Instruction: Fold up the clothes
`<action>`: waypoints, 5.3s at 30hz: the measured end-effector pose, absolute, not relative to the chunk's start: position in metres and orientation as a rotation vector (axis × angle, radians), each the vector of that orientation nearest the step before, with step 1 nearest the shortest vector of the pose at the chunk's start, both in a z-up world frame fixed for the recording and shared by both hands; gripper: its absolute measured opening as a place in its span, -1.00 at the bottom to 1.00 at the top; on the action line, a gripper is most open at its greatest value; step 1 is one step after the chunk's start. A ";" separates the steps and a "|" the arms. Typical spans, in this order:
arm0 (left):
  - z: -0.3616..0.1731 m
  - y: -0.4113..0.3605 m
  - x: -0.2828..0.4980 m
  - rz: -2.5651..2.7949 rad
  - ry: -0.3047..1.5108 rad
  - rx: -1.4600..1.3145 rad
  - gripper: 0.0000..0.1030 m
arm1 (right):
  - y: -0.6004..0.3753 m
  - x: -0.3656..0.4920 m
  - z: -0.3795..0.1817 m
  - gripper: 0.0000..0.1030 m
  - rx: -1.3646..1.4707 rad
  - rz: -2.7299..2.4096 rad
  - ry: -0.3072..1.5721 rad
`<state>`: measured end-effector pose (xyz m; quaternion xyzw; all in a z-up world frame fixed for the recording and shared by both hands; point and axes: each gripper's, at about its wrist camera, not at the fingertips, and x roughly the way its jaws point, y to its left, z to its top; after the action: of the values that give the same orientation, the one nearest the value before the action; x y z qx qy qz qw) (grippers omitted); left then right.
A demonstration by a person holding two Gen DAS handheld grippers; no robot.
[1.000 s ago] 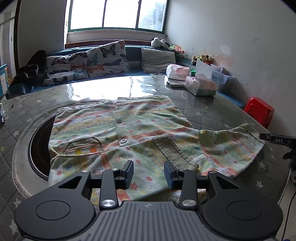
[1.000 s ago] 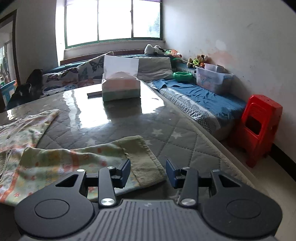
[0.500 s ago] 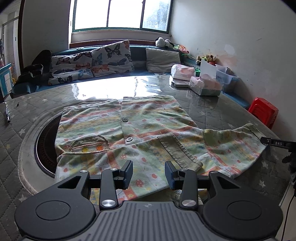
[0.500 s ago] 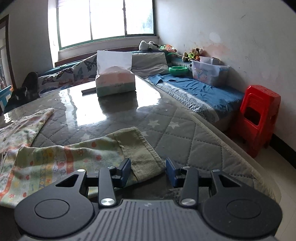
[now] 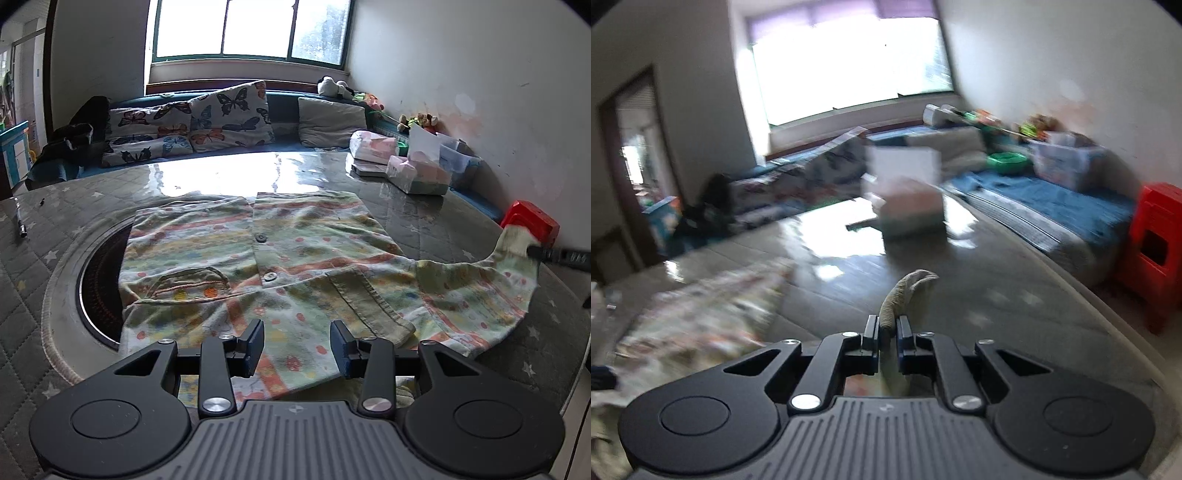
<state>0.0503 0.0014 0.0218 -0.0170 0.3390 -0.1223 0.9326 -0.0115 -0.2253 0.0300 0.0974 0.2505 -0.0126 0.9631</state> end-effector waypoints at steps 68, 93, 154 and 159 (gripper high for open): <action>-0.004 0.063 0.068 -0.112 0.759 -0.089 -0.73 | -0.083 0.011 -0.002 -0.25 -0.214 0.462 0.770; -0.003 0.046 0.109 -0.211 0.769 -0.082 -0.68 | -0.081 0.070 -0.007 -0.39 -0.172 0.424 0.755; 0.010 0.039 -0.007 -0.296 0.908 -0.241 -0.35 | -0.048 -0.017 0.012 -0.25 -0.376 0.587 0.679; 0.018 0.038 -0.006 -0.325 0.891 -0.277 -0.74 | -0.056 -0.029 0.012 -0.19 -0.411 0.581 0.675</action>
<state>-0.0060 0.0385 0.0183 -0.1327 0.4277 -0.1558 0.8804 -0.0286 -0.0558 0.0116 -0.1972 0.3241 0.2790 0.8822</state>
